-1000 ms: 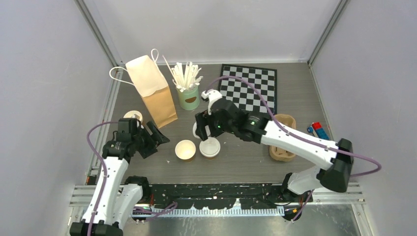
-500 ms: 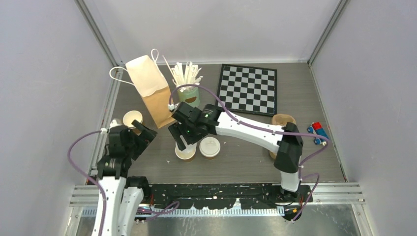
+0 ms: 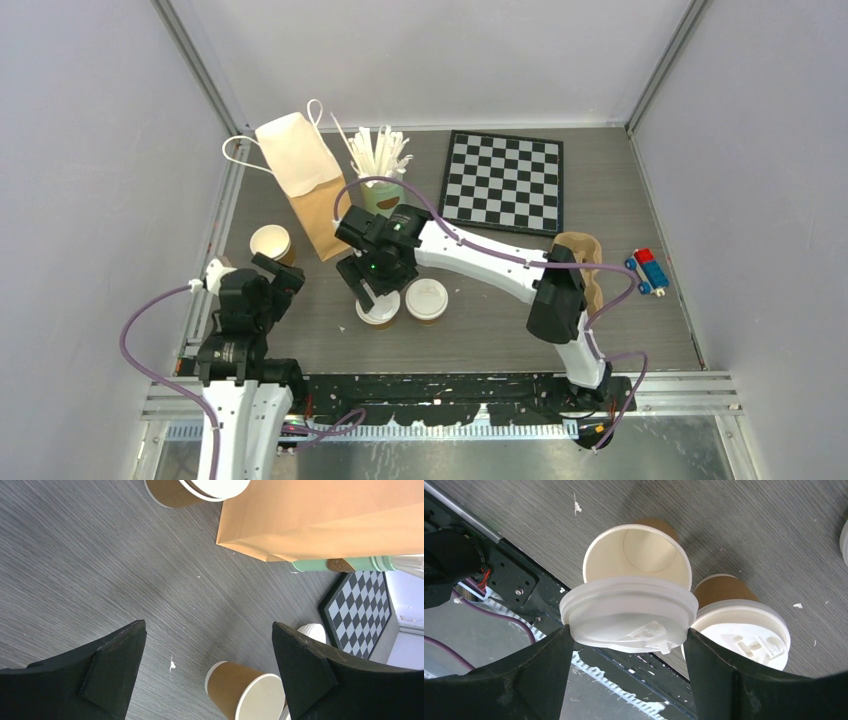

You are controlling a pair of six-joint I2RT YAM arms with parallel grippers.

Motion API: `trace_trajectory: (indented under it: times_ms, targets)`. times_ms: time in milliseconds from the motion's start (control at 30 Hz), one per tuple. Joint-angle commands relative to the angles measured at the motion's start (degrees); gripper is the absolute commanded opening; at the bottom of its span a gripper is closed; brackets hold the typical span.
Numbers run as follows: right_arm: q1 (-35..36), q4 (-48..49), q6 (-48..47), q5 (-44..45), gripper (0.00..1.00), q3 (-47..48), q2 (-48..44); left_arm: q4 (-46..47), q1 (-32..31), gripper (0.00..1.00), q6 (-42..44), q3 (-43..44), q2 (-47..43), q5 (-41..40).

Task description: Pack the takeout coffee

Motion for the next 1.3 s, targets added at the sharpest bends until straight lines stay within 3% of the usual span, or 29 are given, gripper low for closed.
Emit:
trace_trajectory:
  times_ms: [0,300,500,867,1267]
  targets:
    - [0.24,-3.16,-1.21,-1.01,0.76,3.95,1.59,2.04,0.32,0.98,0.55,-0.66,0.52,1.83]
    - [0.22,-4.90,-1.65,0.20,0.77,7.40,5.31,6.02,0.28,0.91,-1.60,-5.79,0.86,11.85]
    - [0.15,-5.59,-1.95,1.53,0.79,8.93,6.65,7.78,0.32,0.85,-1.83,-7.73,0.10,14.96]
    - [0.06,-6.04,-2.20,3.03,0.81,10.71,7.35,12.40,0.32,0.81,-3.04,-12.28,2.34,21.85]
    - [-0.30,-6.59,-2.52,3.22,0.81,12.42,8.40,20.04,0.31,0.62,-3.55,-16.11,8.25,29.89]
